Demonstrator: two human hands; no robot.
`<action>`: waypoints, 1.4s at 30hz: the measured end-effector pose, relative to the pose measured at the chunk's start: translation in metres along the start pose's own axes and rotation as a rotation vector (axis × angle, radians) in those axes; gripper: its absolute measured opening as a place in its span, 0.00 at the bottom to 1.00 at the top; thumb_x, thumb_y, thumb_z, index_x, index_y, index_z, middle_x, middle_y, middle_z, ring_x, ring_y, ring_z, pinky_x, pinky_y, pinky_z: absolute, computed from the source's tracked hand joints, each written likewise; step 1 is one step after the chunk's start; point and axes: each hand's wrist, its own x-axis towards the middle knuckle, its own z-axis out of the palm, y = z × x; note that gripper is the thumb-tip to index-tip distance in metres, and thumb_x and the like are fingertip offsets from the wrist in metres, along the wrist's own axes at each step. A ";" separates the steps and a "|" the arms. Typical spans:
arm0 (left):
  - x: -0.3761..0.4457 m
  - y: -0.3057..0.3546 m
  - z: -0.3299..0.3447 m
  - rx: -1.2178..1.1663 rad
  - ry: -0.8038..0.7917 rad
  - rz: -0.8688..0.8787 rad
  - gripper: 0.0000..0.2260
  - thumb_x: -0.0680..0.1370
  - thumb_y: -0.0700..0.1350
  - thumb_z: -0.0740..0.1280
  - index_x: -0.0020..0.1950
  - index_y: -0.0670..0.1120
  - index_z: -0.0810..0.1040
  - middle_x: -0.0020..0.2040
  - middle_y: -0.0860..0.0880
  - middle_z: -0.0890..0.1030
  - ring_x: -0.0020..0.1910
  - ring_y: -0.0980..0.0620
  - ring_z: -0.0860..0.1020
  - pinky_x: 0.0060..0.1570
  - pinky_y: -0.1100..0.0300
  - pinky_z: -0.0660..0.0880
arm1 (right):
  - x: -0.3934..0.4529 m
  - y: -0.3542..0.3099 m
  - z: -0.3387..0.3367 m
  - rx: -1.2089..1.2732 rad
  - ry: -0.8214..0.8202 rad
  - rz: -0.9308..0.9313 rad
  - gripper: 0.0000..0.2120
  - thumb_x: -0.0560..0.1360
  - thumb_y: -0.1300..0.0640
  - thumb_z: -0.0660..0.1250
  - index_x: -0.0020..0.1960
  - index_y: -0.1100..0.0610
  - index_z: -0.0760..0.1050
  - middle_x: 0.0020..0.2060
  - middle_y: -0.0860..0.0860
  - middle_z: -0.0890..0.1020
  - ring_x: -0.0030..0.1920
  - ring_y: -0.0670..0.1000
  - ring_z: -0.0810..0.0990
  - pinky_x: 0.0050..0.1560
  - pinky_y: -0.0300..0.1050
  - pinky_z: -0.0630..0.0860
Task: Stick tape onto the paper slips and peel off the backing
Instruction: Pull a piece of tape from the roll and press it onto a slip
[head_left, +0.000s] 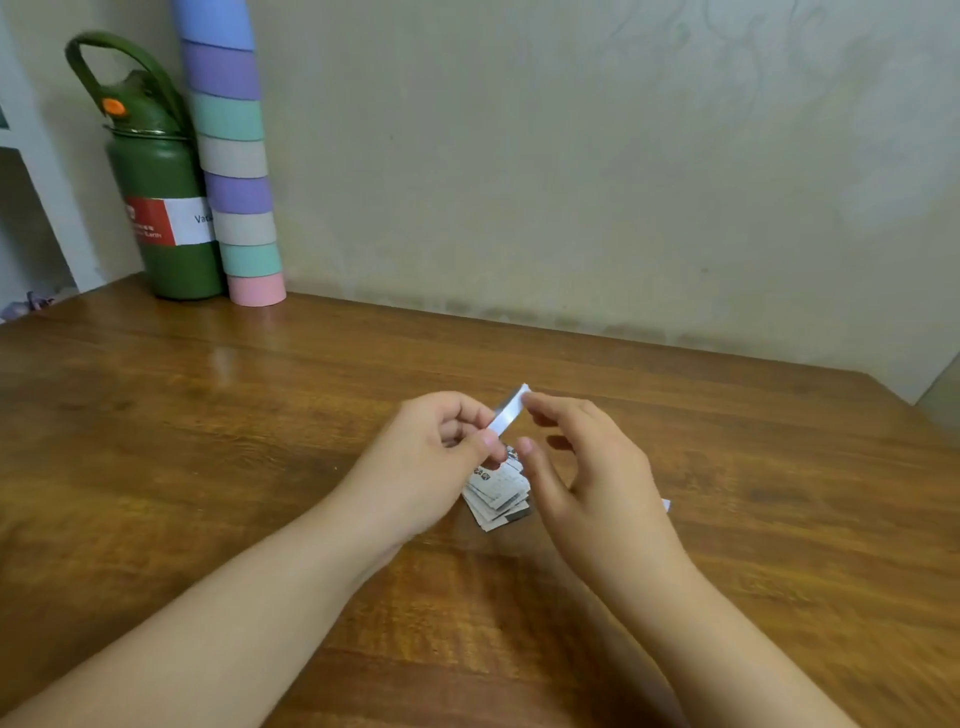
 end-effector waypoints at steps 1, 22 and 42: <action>0.001 0.001 0.004 -0.043 -0.008 0.009 0.06 0.78 0.38 0.65 0.44 0.47 0.79 0.35 0.53 0.84 0.38 0.61 0.80 0.45 0.64 0.72 | 0.001 0.001 0.001 -0.015 0.042 -0.008 0.15 0.74 0.56 0.64 0.60 0.57 0.77 0.52 0.46 0.78 0.52 0.36 0.71 0.51 0.22 0.66; -0.002 -0.011 0.015 -0.273 -0.111 0.231 0.15 0.75 0.31 0.65 0.45 0.51 0.84 0.42 0.48 0.85 0.44 0.54 0.83 0.44 0.66 0.76 | -0.002 0.000 -0.017 0.071 0.226 -0.021 0.11 0.72 0.51 0.70 0.54 0.49 0.76 0.49 0.39 0.78 0.52 0.39 0.77 0.50 0.32 0.73; -0.002 -0.019 0.016 -0.032 -0.161 0.294 0.10 0.73 0.57 0.61 0.47 0.57 0.80 0.32 0.56 0.76 0.36 0.60 0.74 0.42 0.64 0.71 | -0.003 -0.004 -0.025 0.449 0.024 0.271 0.12 0.66 0.55 0.74 0.48 0.47 0.79 0.47 0.38 0.82 0.53 0.41 0.80 0.54 0.36 0.75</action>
